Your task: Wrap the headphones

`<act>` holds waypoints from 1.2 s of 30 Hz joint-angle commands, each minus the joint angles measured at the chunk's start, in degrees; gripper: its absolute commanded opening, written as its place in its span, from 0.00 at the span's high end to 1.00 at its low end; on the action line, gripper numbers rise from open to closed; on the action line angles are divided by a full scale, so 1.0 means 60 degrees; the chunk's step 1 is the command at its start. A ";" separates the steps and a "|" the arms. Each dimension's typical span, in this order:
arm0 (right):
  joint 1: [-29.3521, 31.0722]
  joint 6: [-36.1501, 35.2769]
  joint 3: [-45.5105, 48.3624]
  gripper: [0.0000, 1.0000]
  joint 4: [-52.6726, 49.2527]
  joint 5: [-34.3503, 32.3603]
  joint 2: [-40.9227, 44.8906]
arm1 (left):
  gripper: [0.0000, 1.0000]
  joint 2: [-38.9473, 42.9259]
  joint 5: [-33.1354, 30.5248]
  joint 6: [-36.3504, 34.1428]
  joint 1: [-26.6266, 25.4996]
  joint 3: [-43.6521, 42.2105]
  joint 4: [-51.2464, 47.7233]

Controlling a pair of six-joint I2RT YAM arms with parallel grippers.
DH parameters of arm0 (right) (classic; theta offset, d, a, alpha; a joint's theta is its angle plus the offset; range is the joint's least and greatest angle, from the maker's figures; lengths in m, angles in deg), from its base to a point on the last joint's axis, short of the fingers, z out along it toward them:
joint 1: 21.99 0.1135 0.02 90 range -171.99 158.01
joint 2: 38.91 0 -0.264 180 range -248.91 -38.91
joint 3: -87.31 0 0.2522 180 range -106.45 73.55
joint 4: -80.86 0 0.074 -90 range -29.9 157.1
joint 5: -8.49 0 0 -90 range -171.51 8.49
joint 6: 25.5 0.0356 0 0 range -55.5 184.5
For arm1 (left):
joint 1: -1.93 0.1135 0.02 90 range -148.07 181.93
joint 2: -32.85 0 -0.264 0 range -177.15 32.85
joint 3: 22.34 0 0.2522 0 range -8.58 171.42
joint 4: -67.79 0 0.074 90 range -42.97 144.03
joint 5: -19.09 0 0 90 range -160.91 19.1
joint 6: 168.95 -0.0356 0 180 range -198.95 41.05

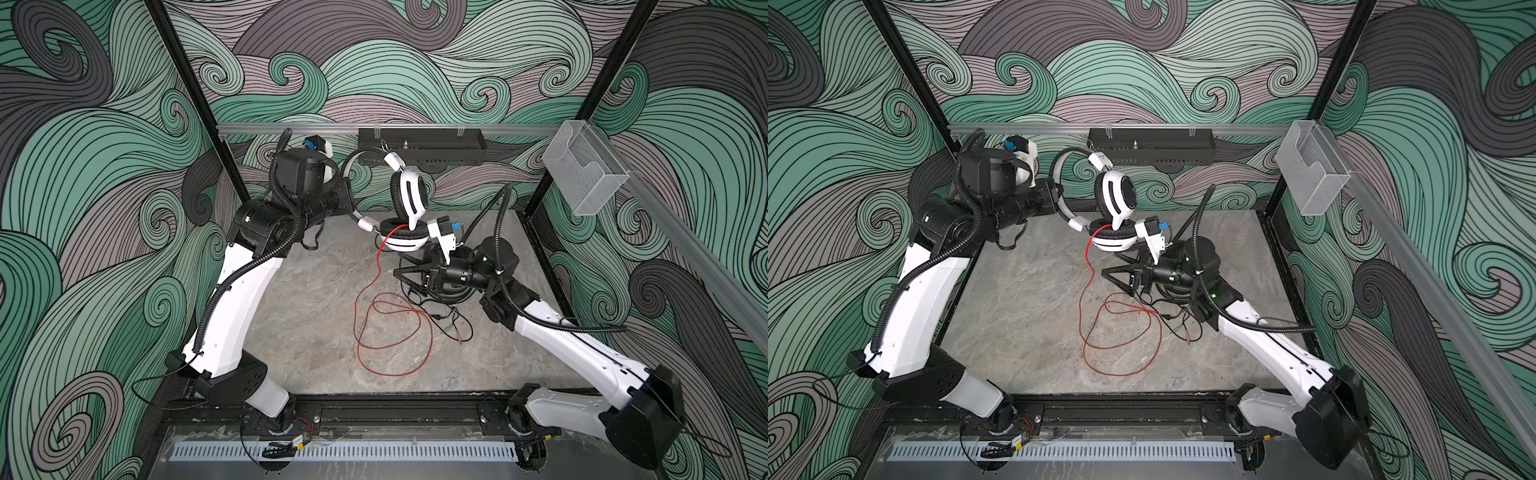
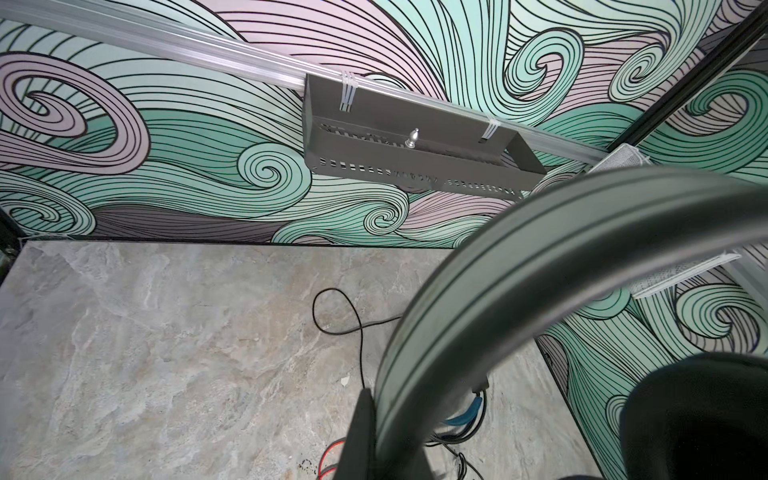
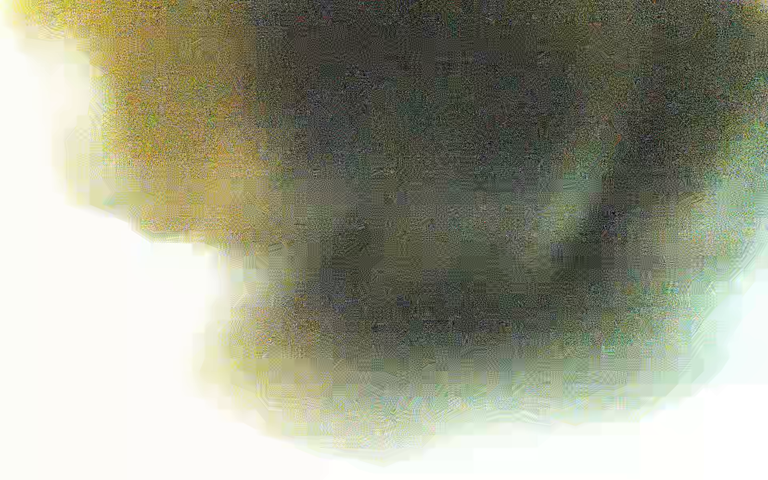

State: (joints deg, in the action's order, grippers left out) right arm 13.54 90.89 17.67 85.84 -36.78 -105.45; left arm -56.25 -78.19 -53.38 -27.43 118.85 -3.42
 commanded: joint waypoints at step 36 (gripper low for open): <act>0.0474 0.1677 0.0111 0.00 0.4045 0.0772 -0.2326 | 1.00 -0.0393 0.2049 0.2346 0.0546 0.0680 0.1123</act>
State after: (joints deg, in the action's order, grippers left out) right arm 16.25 98.69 20.14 104.66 -33.76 -118.15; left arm -59.63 -67.68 -42.19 -24.48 122.81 -1.35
